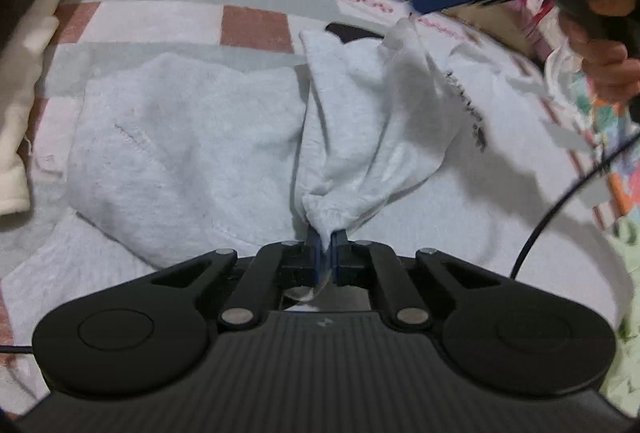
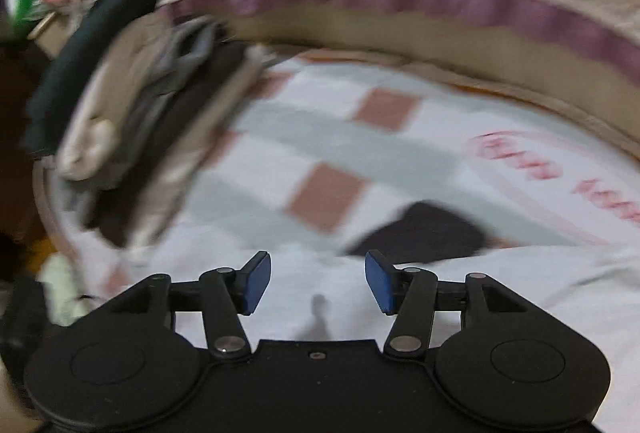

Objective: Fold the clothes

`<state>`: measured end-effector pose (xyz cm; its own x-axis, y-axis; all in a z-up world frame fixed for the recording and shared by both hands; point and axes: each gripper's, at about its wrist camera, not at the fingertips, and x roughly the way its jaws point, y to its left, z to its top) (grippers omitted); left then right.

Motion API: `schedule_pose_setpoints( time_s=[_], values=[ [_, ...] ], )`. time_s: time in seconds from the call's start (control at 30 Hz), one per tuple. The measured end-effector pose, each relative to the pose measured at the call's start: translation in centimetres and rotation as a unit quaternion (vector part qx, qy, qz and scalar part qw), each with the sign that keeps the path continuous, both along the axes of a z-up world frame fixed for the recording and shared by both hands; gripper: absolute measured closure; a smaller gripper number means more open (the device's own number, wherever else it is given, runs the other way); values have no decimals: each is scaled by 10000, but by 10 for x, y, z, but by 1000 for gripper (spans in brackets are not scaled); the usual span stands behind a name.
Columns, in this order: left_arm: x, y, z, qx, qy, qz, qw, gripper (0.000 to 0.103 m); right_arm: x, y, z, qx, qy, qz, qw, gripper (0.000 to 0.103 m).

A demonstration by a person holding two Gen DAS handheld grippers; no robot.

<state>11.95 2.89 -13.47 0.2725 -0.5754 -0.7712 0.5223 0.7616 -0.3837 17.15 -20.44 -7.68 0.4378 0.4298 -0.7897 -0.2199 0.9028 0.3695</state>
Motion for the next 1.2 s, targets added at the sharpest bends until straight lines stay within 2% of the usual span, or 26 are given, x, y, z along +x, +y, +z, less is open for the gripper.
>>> schedule_pose_setpoints(
  time_s=[0.1,0.17,0.27,0.33,0.4,0.5,0.57,0.63,0.67,0.73,0.8,0.87,0.93,1.03,1.07,1.1,1.13,1.17,1.2],
  values=[
    [-2,-1,2,-15,-52,-81,10000,99,8,30,-18,37,472,61,9989,44],
    [-5,-3,2,12,-77,-113,9999,99,9,45,-40,-132,862,23,9962,44],
    [-5,-2,3,10,-96,-108,9999,99,10,54,-64,-444,1107,-169,9927,47],
    [-5,-1,3,4,-112,-96,9999,98,9,47,-64,-441,977,-261,9939,96],
    [-6,-1,7,10,-248,-77,9997,97,8,39,-62,-416,811,-351,9952,97],
    [-8,-5,16,145,-743,-67,9971,94,4,27,-32,-143,152,-453,9988,97],
    [-8,-9,24,318,-1205,-86,9922,85,4,20,-7,-54,-457,-446,9979,97],
    [-7,-10,29,462,-1645,-97,9852,60,8,14,17,8,-989,-446,9941,97],
    [-3,-10,30,476,-1732,-88,9837,58,11,12,26,8,-1167,-475,9920,97],
    [3,-8,31,502,-1895,-71,9806,57,19,8,44,-41,-1500,-498,9874,97],
    [16,-8,29,471,-1824,-79,9821,57,30,7,57,-140,-1777,-512,9826,97],
    [34,-11,30,617,-1803,-36,9817,59,43,7,68,-261,-2025,-536,9775,97],
    [59,-14,34,1083,-1924,126,9752,96,55,8,78,-381,-2271,-561,9715,97],
    [100,-15,44,1695,-2116,676,9602,95,76,9,92,-562,-2627,-611,9613,97],
    [113,-13,43,1830,-2142,910,9552,91,87,11,90,-626,-2707,-684,9582,97],
    [127,-12,43,1968,-2162,1141,9495,81,98,12,88,-694,-2762,-772,9555,93],
    [139,-12,40,2135,-2144,1339,9437,73,108,11,84,-780,-2730,-912,9545,85],
    [147,-14,35,2296,-2178,1444,9375,72,115,7,79,-844,-2684,-1050,9538,78],
    [155,-17,30,2460,-2217,1534,9310,72,111,-4,71,-832,-2591,-1183,9550,67]
  ],
)
